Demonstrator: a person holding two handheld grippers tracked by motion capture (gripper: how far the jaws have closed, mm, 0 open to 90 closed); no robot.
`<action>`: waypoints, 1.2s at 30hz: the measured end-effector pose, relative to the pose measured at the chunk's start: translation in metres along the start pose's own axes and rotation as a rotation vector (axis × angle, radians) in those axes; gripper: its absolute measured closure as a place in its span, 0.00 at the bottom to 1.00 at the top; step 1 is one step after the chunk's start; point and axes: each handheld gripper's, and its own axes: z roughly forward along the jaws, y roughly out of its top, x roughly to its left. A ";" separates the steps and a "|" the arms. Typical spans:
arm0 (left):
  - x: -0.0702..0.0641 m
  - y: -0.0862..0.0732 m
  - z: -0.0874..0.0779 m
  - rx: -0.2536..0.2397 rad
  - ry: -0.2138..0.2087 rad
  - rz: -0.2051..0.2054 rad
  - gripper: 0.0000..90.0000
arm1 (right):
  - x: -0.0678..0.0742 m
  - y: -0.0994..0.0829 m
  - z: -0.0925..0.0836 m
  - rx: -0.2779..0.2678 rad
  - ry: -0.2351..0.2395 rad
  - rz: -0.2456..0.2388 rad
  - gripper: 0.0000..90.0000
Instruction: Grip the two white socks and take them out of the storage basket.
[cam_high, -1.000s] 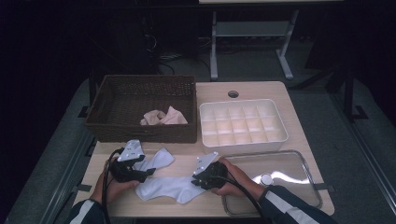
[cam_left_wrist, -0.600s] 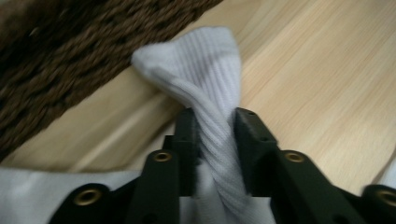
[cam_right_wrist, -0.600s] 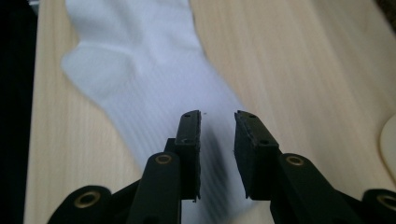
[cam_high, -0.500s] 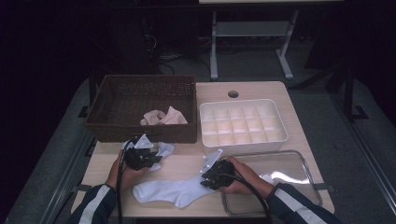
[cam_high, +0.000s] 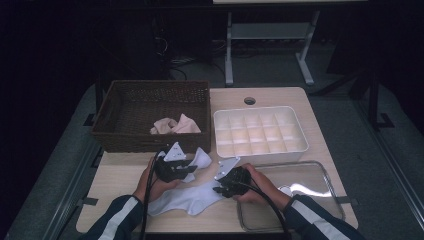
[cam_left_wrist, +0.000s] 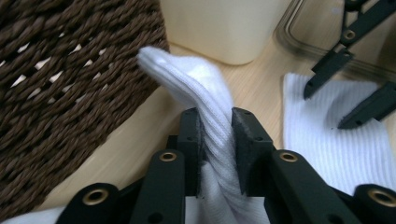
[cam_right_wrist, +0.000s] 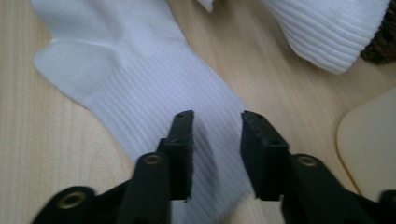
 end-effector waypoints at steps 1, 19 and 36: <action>-0.001 0.000 0.000 -0.001 0.002 0.003 0.83 | -0.001 0.000 -0.002 -0.014 -0.009 0.006 0.65; -0.024 -0.005 0.004 0.015 -0.151 0.112 0.78 | -0.013 0.013 -0.001 -0.081 -0.082 0.108 0.78; 0.010 -0.025 -0.045 0.015 -0.001 0.022 0.40 | -0.007 0.009 -0.021 -0.118 -0.125 0.142 0.71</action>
